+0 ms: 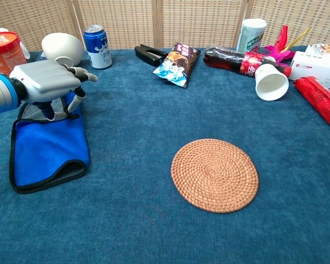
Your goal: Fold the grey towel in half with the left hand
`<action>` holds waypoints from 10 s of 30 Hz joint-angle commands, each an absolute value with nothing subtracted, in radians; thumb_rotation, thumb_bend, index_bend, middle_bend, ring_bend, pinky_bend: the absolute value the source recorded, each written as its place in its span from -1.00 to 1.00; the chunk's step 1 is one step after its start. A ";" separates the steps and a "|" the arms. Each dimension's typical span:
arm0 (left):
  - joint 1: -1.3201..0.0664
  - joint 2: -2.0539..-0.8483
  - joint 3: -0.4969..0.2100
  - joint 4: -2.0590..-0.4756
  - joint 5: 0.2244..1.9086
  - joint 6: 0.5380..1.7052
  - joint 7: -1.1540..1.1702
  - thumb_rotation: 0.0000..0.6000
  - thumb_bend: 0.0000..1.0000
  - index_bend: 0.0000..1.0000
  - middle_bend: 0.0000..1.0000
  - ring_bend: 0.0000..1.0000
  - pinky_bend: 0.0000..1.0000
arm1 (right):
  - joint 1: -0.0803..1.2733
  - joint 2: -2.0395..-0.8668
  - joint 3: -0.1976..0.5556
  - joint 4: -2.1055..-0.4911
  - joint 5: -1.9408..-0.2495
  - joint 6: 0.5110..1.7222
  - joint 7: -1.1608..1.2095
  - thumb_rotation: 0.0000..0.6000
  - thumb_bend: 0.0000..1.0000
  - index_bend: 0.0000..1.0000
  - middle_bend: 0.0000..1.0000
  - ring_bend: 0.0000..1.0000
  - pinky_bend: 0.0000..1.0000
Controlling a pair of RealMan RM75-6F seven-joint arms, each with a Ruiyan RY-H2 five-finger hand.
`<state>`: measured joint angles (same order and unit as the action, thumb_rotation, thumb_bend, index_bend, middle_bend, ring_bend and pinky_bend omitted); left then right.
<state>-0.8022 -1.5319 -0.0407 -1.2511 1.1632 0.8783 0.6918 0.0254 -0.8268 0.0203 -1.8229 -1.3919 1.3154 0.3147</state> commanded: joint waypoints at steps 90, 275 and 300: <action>-0.796 -1.519 -0.020 -1.244 1.149 0.886 0.751 1.00 -0.04 0.19 -1.00 -1.00 -0.54 | 0.029 -0.830 0.016 -1.825 -1.390 1.310 0.305 1.00 -1.00 -1.00 -1.00 -1.00 -1.00; -0.198 -1.161 0.034 -1.530 1.437 1.540 0.149 1.00 -0.80 -1.00 -1.00 -1.00 -0.89 | -0.049 -0.991 0.119 -1.724 -1.470 1.630 0.117 1.00 -1.00 -1.00 -1.00 -1.00 -1.00; -0.097 -1.119 0.024 -1.587 1.491 1.596 0.160 1.00 -0.80 -1.00 -1.00 -1.00 -0.92 | -0.052 -0.999 0.117 -1.716 -1.480 1.643 0.093 1.00 -1.00 -1.00 -1.00 -1.00 -1.00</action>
